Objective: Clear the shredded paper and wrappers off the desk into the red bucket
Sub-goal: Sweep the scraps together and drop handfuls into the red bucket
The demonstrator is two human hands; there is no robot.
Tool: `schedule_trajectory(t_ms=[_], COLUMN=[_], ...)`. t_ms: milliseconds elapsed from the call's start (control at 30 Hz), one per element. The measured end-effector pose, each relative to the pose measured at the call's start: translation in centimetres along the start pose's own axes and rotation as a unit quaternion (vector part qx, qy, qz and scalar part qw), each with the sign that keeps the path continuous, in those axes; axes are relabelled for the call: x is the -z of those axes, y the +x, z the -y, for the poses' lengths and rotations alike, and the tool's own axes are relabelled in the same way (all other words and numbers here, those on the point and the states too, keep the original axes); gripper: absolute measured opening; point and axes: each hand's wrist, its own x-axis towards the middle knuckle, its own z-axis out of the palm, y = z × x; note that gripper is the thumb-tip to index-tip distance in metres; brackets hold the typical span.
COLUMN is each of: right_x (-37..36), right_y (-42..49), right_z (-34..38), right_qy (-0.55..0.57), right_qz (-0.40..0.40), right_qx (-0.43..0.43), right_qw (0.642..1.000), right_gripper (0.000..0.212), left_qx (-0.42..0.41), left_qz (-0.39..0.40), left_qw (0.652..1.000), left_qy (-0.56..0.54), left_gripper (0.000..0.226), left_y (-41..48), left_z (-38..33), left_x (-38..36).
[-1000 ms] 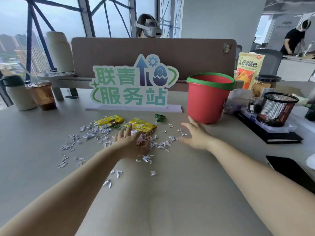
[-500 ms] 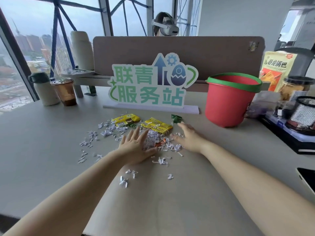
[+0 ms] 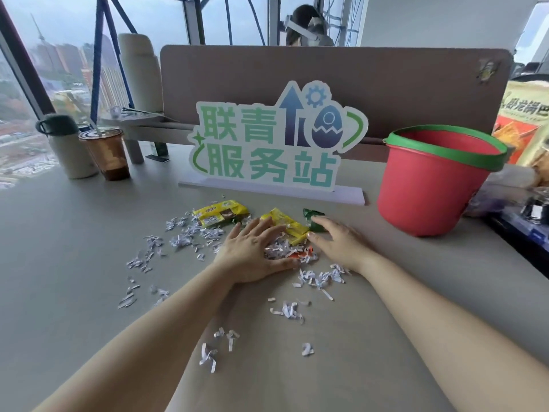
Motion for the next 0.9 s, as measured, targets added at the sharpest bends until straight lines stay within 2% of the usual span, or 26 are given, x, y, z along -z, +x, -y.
schedule_trajectory(t_ms=[67,167,333,433,500,700,900], right_x=[0.1,0.1,0.0,-0.1,-0.2,-0.8,-0.8], right_y=[-0.4,-1.6,-4.2,-5.7,-6.4,-6.7,-6.8], right_z=[-0.2,-0.3,0.2,0.8,0.9,0.9,1.2], right_qy=[0.087,0.106,0.068,-0.003,-0.045,-0.02,0.035], right_qz=[-0.011,-0.023,-0.013,-0.005,-0.021,-0.095,-0.103], right_qx=[0.0,0.012,0.018,0.035,0.038,0.05,0.047], right_qw=[0.996,0.994,0.997,0.999,0.998,0.994,0.993], right_gripper=[0.044,0.043,0.071,0.093,0.098,0.06,0.029], left_qx=[-0.001,0.001,-0.001,-0.003,-0.004,-0.015,-0.013], left_qz=[-0.025,-0.063,-0.08,-0.099,-0.115,-0.138,-0.139], left_qw=[1.0,0.998,0.996,0.994,0.992,0.989,0.989], left_qy=[-0.011,-0.016,-0.041,-0.052,-0.057,-0.05,-0.045], left_gripper=[0.09,0.076,0.059,0.048,0.043,0.032,0.031], left_y=[0.2,-0.1,-0.8,-1.3,-1.6,-2.1,-2.4], left_z=[0.2,0.3,0.0,-0.1,-0.2,-0.5,-0.8], left_x=[-0.1,-0.1,0.0,0.0,0.0,0.3,0.6])
